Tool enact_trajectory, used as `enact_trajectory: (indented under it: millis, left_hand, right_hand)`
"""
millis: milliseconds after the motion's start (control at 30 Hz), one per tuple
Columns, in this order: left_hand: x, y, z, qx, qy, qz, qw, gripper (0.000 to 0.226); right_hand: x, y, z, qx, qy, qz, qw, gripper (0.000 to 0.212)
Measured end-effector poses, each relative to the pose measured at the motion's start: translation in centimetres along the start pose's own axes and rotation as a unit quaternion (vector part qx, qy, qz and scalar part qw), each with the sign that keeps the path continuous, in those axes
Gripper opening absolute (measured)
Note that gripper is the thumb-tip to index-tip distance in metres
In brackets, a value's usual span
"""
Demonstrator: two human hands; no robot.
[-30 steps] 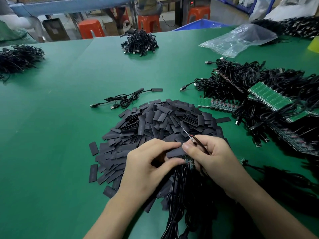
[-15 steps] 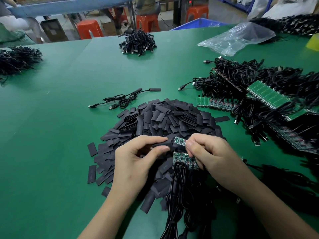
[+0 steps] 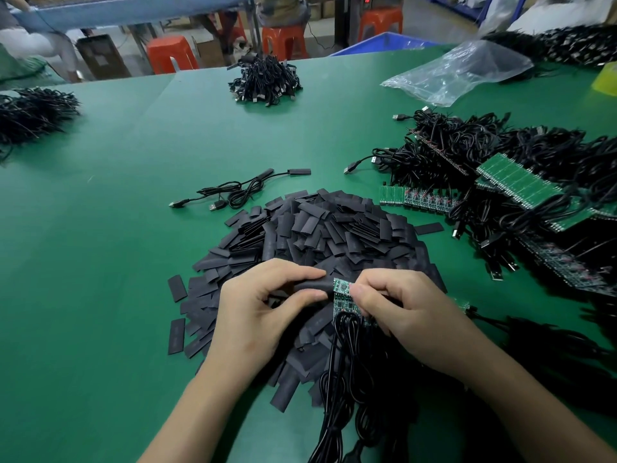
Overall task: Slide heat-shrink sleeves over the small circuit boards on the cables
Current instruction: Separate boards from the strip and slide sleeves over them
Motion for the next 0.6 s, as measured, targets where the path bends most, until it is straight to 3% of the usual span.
enact_trajectory:
  millis: [333, 500, 600]
  left_hand:
    - [-0.19, -0.1, -0.01, 0.074, 0.049, 0.012, 0.996, 0.018]
    - [-0.15, -0.06, -0.04, 0.034, 0.037, 0.014, 0.999, 0.016]
    - [-0.24, -0.04, 0.0, 0.024, 0.045, 0.018, 0.999, 0.018]
  right_hand:
    - [-0.15, 0.56, 0.03, 0.041, -0.009, 0.017, 0.999, 0.034]
    - [0.19, 0.15, -0.02, 0.047, 0.001, -0.068, 0.997, 0.028]
    - [0.21, -0.2, -0.05, 0.046, -0.001, -0.065, 0.997, 0.027]
Point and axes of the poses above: each hand's wrist, its own z-axis away from the middle knuckle, its own y-axis out of the palm, x = y × z, the point moved 2 cm from there along -z, towards the middle knuckle, and after that the axes turned 7 degrees about y, right-handed, at the moved point
